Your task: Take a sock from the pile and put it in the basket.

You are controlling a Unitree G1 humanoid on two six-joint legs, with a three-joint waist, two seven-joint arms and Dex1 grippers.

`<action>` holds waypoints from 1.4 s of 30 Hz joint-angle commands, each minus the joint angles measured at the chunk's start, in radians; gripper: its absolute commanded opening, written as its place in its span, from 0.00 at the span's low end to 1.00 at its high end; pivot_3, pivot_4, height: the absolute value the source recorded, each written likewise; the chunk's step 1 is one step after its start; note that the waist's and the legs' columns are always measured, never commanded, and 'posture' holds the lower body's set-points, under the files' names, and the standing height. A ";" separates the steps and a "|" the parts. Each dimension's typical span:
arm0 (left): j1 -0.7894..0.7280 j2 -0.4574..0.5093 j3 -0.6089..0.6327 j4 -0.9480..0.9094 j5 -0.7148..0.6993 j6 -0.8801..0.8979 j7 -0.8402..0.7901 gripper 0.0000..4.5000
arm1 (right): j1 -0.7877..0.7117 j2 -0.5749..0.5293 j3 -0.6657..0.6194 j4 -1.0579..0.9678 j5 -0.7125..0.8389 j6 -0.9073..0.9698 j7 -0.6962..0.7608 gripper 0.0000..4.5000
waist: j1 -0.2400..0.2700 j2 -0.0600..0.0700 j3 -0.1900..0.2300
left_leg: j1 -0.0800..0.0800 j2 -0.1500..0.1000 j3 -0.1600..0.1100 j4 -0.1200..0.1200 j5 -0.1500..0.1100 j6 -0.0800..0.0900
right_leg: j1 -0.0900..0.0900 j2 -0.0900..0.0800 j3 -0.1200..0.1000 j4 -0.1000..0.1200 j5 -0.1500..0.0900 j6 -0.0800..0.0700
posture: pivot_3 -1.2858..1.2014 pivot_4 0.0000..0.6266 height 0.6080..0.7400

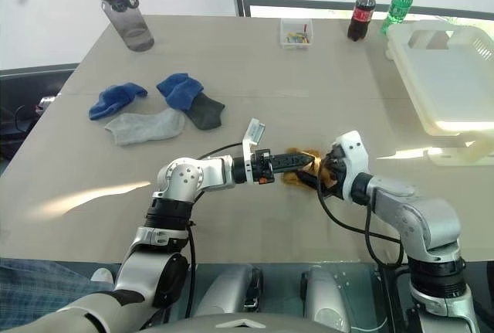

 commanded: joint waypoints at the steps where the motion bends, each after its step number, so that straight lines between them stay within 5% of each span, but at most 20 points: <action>1: -0.008 0.000 0.006 -0.023 -0.001 -0.011 -0.016 1.00 | 0.022 -0.038 0.031 0.025 -0.049 -0.045 0.002 0.98 | 0.001 0.000 0.000 | 0.000 0.000 0.000 0.000 0.000 0.000 | 0.000 0.000 0.000 0.000 0.000 0.000 | 0.52 0.24 1.00; 10: 0.009 0.059 -0.013 -0.136 0.001 -0.058 -0.080 1.00 | 0.030 -0.097 0.139 0.078 -0.133 -0.122 0.014 0.98 | -0.001 -0.001 -0.001 | 0.002 0.001 0.000 0.002 0.000 0.000 | 0.002 0.001 0.000 0.001 0.000 0.001 | 0.52 0.24 1.00; 19: 0.157 0.389 -0.203 -0.450 0.249 -0.413 -0.317 1.00 | 0.026 -0.080 0.153 0.099 -0.127 -0.132 0.022 0.98 | -0.001 0.000 -0.001 | 0.015 0.002 0.001 -0.002 0.000 -0.001 | 0.014 -0.003 0.002 -0.002 0.000 0.000 | 0.52 0.24 1.00; 25: 0.196 0.482 -0.164 -0.463 0.371 -0.664 -0.374 1.00 | 0.010 -0.074 0.163 0.123 -0.141 -0.143 0.024 0.98 | -0.001 0.000 -0.002 | 0.017 0.002 0.000 -0.002 0.000 -0.001 | 0.017 -0.006 0.001 -0.002 0.000 -0.001 | 0.52 0.24 1.00; 32: 0.196 0.567 -0.118 -0.423 0.419 -0.735 -0.393 1.00 | -0.008 -0.057 0.162 0.147 -0.149 -0.170 0.028 0.24 | -0.003 0.000 -0.002 | 0.015 0.002 0.000 -0.005 0.000 0.000 | 0.013 -0.007 0.001 -0.002 0.000 -0.001 | 0.52 0.24 1.00; 35: 0.196 0.581 -0.104 -0.414 0.426 -0.752 -0.394 1.00 | -0.013 -0.059 0.167 0.154 -0.153 -0.178 0.038 0.00 | -0.003 0.000 -0.002 | 0.015 0.002 0.000 -0.005 -0.001 0.001 | 0.013 -0.007 0.001 -0.002 0.000 0.000 | 0.52 0.24 1.00; 42: 0.207 0.589 -0.058 -0.432 0.396 -0.787 -0.427 1.00 | -0.017 -0.075 0.176 0.149 -0.155 -0.188 0.067 0.00 | -0.005 0.000 -0.002 | 0.015 0.002 0.000 -0.005 -0.001 0.002 | 0.013 -0.007 0.001 -0.002 0.000 0.000 | 0.52 0.24 1.00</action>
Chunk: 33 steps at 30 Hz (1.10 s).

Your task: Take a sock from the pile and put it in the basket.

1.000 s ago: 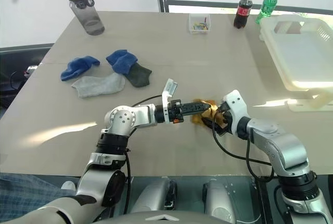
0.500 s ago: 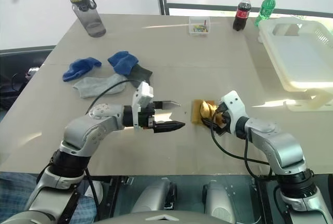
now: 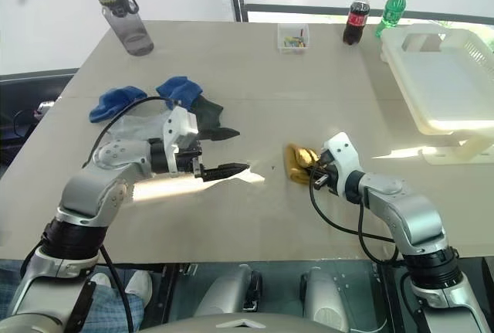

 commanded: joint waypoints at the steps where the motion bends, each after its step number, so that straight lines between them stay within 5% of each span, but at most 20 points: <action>1: 0.008 0.014 0.042 -0.033 -0.023 -0.033 -0.024 1.00 | 0.015 -0.024 0.017 0.030 -0.027 0.016 0.009 0.00 | 0.000 0.000 0.000 | 0.000 0.000 0.000 0.000 0.000 0.000 | 0.000 0.000 0.000 0.000 0.000 0.000 | 0.52 0.24 1.00; 11: 0.014 0.013 0.081 -0.059 -0.077 -0.013 -0.050 1.00 | -0.087 -0.085 -0.138 -0.088 0.123 0.121 0.077 0.00 | 0.003 0.001 0.003 | -0.003 0.000 0.000 0.000 0.000 0.000 | -0.002 0.000 0.000 -0.001 0.000 0.000 | 0.52 0.24 1.00; 17: 0.028 0.017 0.153 -0.084 -0.138 -0.026 -0.045 1.00 | -0.271 -0.249 -0.299 0.014 0.174 0.184 0.121 0.00 | 0.002 0.002 0.004 | -0.017 0.000 -0.001 0.002 0.001 -0.001 | -0.017 0.001 -0.002 0.001 0.000 0.000 | 0.52 0.24 1.00; 23: 0.044 -0.006 0.249 -0.116 -0.255 -0.025 -0.045 1.00 | -0.491 -0.513 -0.308 0.412 0.038 0.026 0.211 0.00 | 0.006 0.003 0.008 | -0.019 -0.001 0.003 0.002 0.001 0.000 | -0.018 0.001 0.000 -0.001 0.000 0.001 | 0.52 0.24 1.00; 29: 0.052 -0.011 0.271 -0.126 -0.300 -0.029 -0.053 1.00 | -0.765 -0.579 -0.193 1.012 -0.178 -0.290 0.282 0.00 | -0.012 0.003 0.008 | -0.018 -0.001 0.006 0.003 0.001 0.000 | -0.017 0.003 0.002 0.000 0.000 0.001 | 0.52 0.24 1.00; 31: 0.057 -0.010 0.266 -0.121 -0.290 -0.039 -0.055 1.00 | -0.834 -0.570 -0.171 1.176 -0.228 -0.349 0.286 0.21 | -0.016 0.003 0.008 | -0.017 0.001 0.007 0.003 0.001 0.000 | -0.017 0.004 0.002 0.001 0.000 0.001 | 0.52 0.24 1.00; 33: 0.063 -0.010 0.263 -0.124 -0.285 -0.041 -0.053 1.00 | -0.856 -0.564 -0.145 1.264 -0.260 -0.375 0.317 0.28 | -0.022 0.004 0.009 | -0.018 0.001 0.007 0.002 0.001 0.000 | -0.018 0.004 0.003 0.001 0.000 0.001 | 0.52 0.24 1.00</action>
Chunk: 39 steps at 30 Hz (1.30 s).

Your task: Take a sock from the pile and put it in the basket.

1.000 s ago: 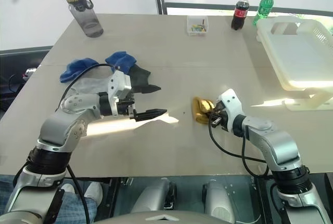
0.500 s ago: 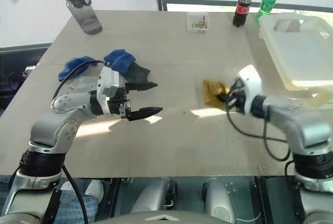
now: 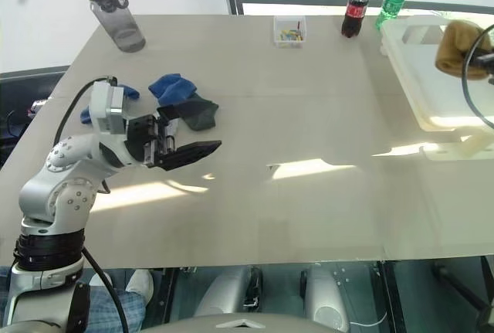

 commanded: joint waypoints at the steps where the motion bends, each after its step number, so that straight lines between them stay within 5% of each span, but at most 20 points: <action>1: 0.009 0.006 0.011 -0.033 -0.002 -0.028 -0.004 1.00 | -0.099 -0.002 0.045 0.242 -0.102 -0.131 0.056 0.37 | -0.003 0.000 0.000 | 0.000 0.000 0.000 0.000 0.000 0.000 | 0.000 0.001 0.001 0.000 0.000 0.000 | 0.52 0.24 1.00; 7: 0.031 0.011 0.013 -0.038 0.002 -0.035 -0.004 1.00 | -0.123 -0.006 0.107 0.399 -0.252 -0.366 0.005 0.92 | -0.004 0.002 0.001 | 0.000 0.000 0.002 0.000 0.000 0.000 | -0.001 0.001 0.002 0.001 0.000 0.000 | 0.52 0.24 1.00; 15: 0.060 0.021 0.015 -0.033 0.013 -0.038 -0.012 1.00 | -0.116 -0.043 0.095 0.407 -0.316 -0.521 0.071 0.92 | -0.003 0.003 0.002 | 0.000 0.001 0.002 0.001 0.000 -0.001 | -0.001 0.001 0.002 0.001 0.000 0.000 | 0.52 0.24 1.00; 19: 0.086 0.046 0.034 -0.036 0.020 -0.027 -0.001 1.00 | -0.079 -0.025 0.007 0.259 -0.175 -0.536 0.305 0.92 | -0.004 0.004 0.002 | 0.000 0.001 0.002 0.001 0.000 -0.001 | -0.001 0.001 0.002 0.001 0.000 0.000 | 0.52 0.24 1.00; 22: 0.127 0.067 0.051 -0.043 0.053 -0.025 0.042 1.00 | 0.110 0.013 -0.075 -0.024 -0.023 -0.449 0.421 0.92 | -0.004 0.004 0.002 | 0.000 0.002 0.002 0.001 0.000 -0.001 | -0.001 0.001 0.002 0.002 0.000 0.000 | 0.52 0.24 1.00; 28: 0.259 0.088 0.123 -0.121 0.065 -0.011 0.113 1.00 | 0.677 0.136 -0.225 -0.721 0.261 -0.207 0.417 0.92 | 0.014 0.003 0.001 | 0.001 0.006 -0.004 0.002 0.000 -0.001 | 0.002 0.003 -0.002 0.001 0.000 0.000 | 0.52 0.24 1.00; 33: 0.404 0.100 0.212 -0.212 0.037 0.008 0.154 1.00 | 0.925 0.173 -0.295 -0.985 0.405 -0.116 0.422 0.92 | 0.025 0.006 0.002 | 0.001 0.002 -0.002 0.004 0.000 0.000 | 0.003 -0.002 0.000 0.002 0.002 0.002 | 0.52 0.24 1.00; 39: 0.522 0.103 0.293 -0.284 0.019 0.016 0.178 1.00 | 1.064 0.175 -0.332 -1.063 0.450 -0.113 0.447 0.92 | 0.024 0.004 0.001 | 0.010 0.002 -0.004 0.003 0.000 -0.001 | 0.011 -0.002 0.000 0.001 0.002 0.002 | 0.52 0.24 1.00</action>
